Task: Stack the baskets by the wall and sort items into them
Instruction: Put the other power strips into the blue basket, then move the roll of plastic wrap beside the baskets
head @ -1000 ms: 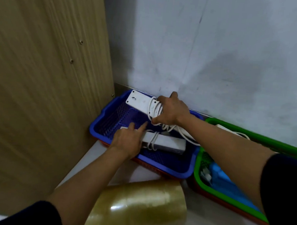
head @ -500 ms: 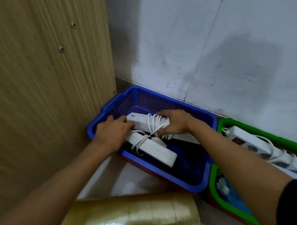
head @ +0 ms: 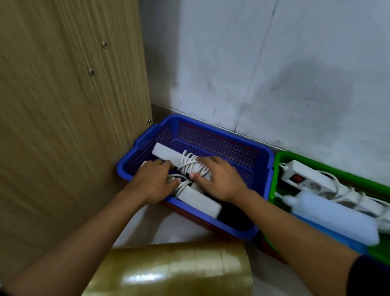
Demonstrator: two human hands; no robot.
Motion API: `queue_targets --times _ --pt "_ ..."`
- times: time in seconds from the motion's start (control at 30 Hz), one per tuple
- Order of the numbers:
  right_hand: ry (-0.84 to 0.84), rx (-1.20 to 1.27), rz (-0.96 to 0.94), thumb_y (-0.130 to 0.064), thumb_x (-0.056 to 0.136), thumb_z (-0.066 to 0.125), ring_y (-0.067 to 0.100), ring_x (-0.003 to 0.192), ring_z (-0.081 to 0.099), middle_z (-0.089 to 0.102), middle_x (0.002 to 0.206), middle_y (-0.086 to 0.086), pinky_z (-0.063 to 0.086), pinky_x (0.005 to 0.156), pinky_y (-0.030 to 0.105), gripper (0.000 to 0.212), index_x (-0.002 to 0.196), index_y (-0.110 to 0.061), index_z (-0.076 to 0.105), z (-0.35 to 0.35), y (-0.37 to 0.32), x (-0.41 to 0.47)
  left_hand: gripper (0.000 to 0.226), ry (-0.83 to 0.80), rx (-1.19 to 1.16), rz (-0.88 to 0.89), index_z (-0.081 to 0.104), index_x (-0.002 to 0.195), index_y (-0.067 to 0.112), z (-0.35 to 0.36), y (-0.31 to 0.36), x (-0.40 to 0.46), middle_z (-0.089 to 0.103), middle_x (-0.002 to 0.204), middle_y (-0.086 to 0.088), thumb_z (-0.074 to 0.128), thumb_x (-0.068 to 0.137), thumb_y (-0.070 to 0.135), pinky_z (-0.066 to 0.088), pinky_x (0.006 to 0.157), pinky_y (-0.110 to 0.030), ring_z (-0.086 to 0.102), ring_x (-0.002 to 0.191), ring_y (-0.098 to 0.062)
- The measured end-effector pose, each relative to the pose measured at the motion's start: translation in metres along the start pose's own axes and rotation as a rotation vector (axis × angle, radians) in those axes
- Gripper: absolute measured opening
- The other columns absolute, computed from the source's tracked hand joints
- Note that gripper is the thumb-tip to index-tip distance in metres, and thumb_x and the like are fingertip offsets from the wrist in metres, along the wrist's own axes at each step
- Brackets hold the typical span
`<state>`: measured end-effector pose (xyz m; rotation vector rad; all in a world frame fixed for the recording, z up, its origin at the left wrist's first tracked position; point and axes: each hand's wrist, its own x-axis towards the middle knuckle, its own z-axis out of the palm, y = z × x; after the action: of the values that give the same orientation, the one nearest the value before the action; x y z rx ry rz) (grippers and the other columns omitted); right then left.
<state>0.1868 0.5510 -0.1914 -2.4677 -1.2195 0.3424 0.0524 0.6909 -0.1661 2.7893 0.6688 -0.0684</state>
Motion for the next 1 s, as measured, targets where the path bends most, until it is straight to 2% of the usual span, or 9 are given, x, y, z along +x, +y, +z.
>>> queue_targets --times 0.2,0.33,0.4,0.47,0.53,0.6,0.7,0.83,1.0 --pt "0.066 -0.04 -0.186 -0.064 0.083 0.032 0.024 0.126 0.045 0.048 0.139 0.002 0.036 0.103 0.044 0.067 0.139 -0.028 0.04 -0.02 -0.027 -0.062 0.048 -0.047 -0.063 0.069 0.044 0.13 0.014 -0.011 0.005 -0.028 0.044 0.133 -0.009 0.052 0.089 0.038 0.042 0.101 -0.043 0.046 0.121 -0.026" --pt "0.049 -0.197 -0.447 -0.062 0.083 0.045 0.023 0.128 0.04 0.044 0.141 0.007 0.029 0.109 0.042 0.07 0.14 -0.023 0.036 -0.013 -0.043 -0.103 0.043 0.027 0.078 0.112 0.047 0.121 0.009 -0.021 0.012 -0.053 0.044 0.126 -0.015 0.056 0.085 0.03 0.04 0.098 -0.041 0.046 0.114 -0.032" --pt "0.039 -0.337 -0.579 -0.063 0.08 0.048 0.025 0.127 0.04 0.044 0.14 0.01 0.025 0.109 0.041 0.07 0.133 -0.018 0.046 -0.006 -0.046 -0.116 0.035 0.052 0.189 0.135 0.05 0.115 0.006 -0.023 0.018 -0.066 0.047 0.121 -0.016 0.052 0.086 0.026 0.038 0.094 -0.039 0.046 0.111 -0.032" --pt "0.003 -0.419 -0.655 -0.062 0.08 0.046 0.026 0.122 0.046 0.05 0.133 0.01 0.026 0.103 0.038 0.061 0.112 -0.013 0.064 -0.001 -0.05 -0.129 0.032 -0.031 0.219 0.167 0.054 0.112 0.004 -0.023 0.021 -0.081 0.055 0.118 -0.015 0.05 0.087 0.024 0.04 0.09 -0.038 0.051 0.108 -0.031" --pt "-0.039 -0.446 -0.658 -0.062 0.079 0.043 0.027 0.113 0.053 0.056 0.125 0.011 0.034 0.095 0.037 0.06 0.099 -0.012 0.07 0.004 -0.051 -0.138 0.034 -0.209 0.104 0.167 0.058 0.111 0.003 -0.017 0.019 -0.092 0.061 0.111 -0.01 0.052 0.088 0.027 0.042 0.091 -0.038 0.056 0.104 -0.028" --pt "-0.119 -0.398 -0.584 -0.062 0.077 0.049 0.029 0.112 0.05 0.053 0.125 0.013 0.042 0.094 0.037 0.067 0.116 -0.01 0.062 0.007 -0.053 -0.144 0.044 -0.449 0.047 0.08 0.058 0.115 0.009 -0.012 0.013 -0.101 0.061 0.115 -0.007 0.051 0.088 0.043 0.044 0.091 -0.035 0.056 0.106 -0.026" --pt "-0.305 -0.397 -0.449 -0.06 0.067 0.069 0.033 0.113 0.043 0.045 0.128 0.017 0.041 0.097 0.043 0.096 0.142 -0.014 0.031 0.015 -0.057 -0.149 0.073 -0.688 0.057 0.0 0.04 0.135 0.022 -0.007 0.005 -0.111 0.051 0.131 -0.002 0.058 0.077 0.061 0.044 0.097 -0.033 0.051 0.116 -0.02" --pt "-0.373 -0.43 -0.357 -0.055 0.057 0.081 0.037 0.116 0.047 0.044 0.134 0.019 0.04 0.1 0.048 0.118 0.146 -0.023 0.012 0.021 -0.064 -0.147 0.109 -0.674 0.269 0.118 0.018 0.142 0.028 -0.001 -0.003 -0.125 0.045 0.136 -0.003 0.078 0.056 0.057 0.043 0.098 -0.039 0.049 0.119 -0.023" --pt "-0.35 -0.481 -0.335 -0.05 0.056 0.083 0.038 0.114 0.048 0.046 0.13 0.021 0.038 0.098 0.049 0.116 0.144 -0.022 0.014 0.024 -0.068 -0.152 0.105 -0.594 0.347 0.197 0.023 0.139 0.023 0.004 -0.004 -0.131 0.05 0.132 -0.007 0.08 0.057 0.053 0.045 0.091 -0.037 0.053 0.114 -0.024"
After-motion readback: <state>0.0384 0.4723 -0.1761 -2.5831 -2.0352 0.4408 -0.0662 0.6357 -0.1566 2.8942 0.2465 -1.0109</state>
